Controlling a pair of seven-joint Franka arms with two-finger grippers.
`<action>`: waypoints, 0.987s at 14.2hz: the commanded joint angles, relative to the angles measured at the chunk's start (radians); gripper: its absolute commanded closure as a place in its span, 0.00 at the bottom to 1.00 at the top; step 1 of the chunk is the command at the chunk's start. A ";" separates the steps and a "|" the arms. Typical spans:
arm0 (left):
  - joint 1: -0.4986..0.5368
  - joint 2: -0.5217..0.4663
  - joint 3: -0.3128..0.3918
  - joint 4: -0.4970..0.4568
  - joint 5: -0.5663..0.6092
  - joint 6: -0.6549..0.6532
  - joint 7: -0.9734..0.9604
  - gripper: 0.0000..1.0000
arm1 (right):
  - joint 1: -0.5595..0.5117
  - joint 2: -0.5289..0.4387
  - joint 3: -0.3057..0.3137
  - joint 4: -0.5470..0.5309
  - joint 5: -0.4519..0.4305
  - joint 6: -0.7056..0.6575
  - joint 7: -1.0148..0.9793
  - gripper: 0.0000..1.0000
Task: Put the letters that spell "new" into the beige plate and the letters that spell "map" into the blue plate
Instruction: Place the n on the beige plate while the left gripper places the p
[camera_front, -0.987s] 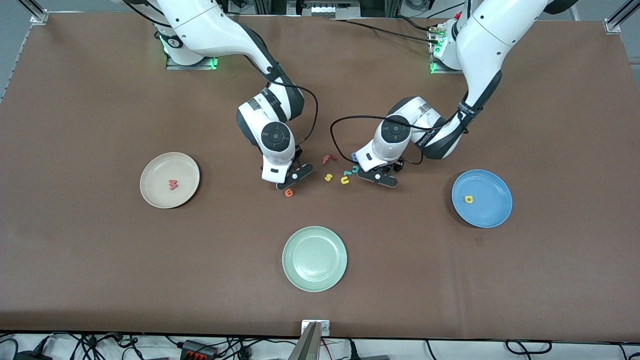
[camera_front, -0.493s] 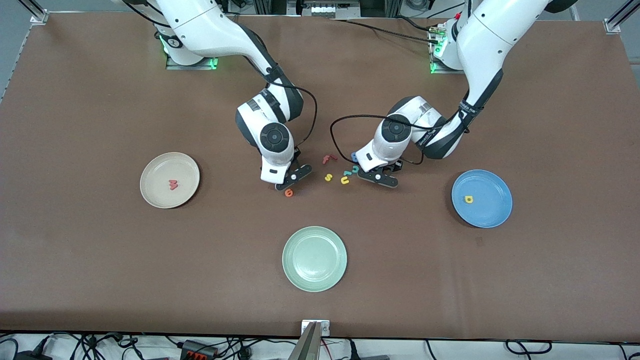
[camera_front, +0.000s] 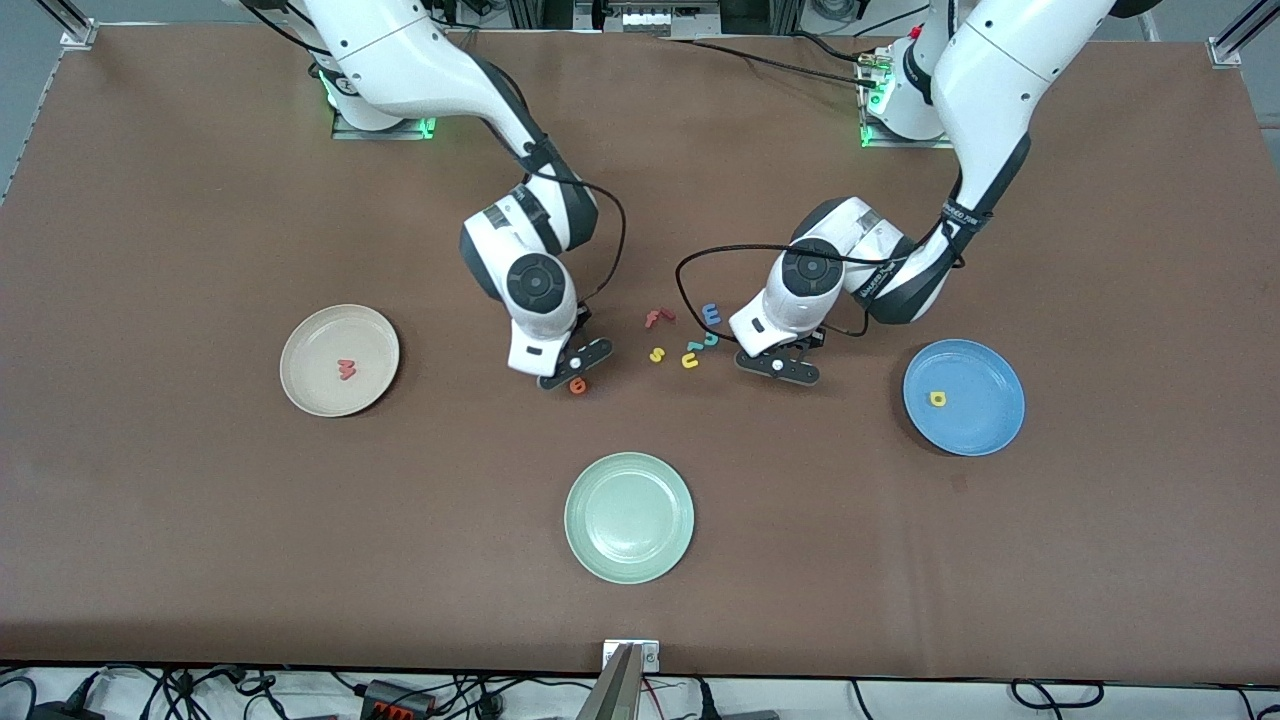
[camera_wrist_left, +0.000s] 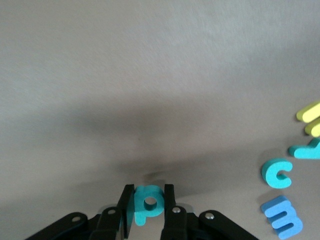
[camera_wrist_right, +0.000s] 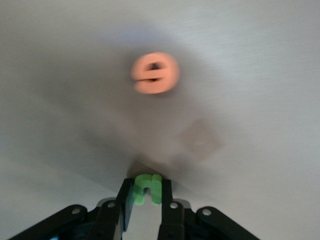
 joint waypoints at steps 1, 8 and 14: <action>0.016 -0.022 -0.007 0.024 0.031 -0.066 -0.009 0.88 | -0.100 -0.067 -0.007 -0.005 0.005 -0.064 -0.024 0.79; -0.008 -0.033 -0.009 0.142 0.029 -0.353 0.029 0.88 | -0.376 -0.119 -0.065 -0.034 0.004 -0.252 -0.074 0.79; 0.058 -0.040 -0.003 0.217 0.029 -0.451 0.138 0.88 | -0.448 -0.145 -0.062 -0.160 0.011 -0.245 -0.159 0.79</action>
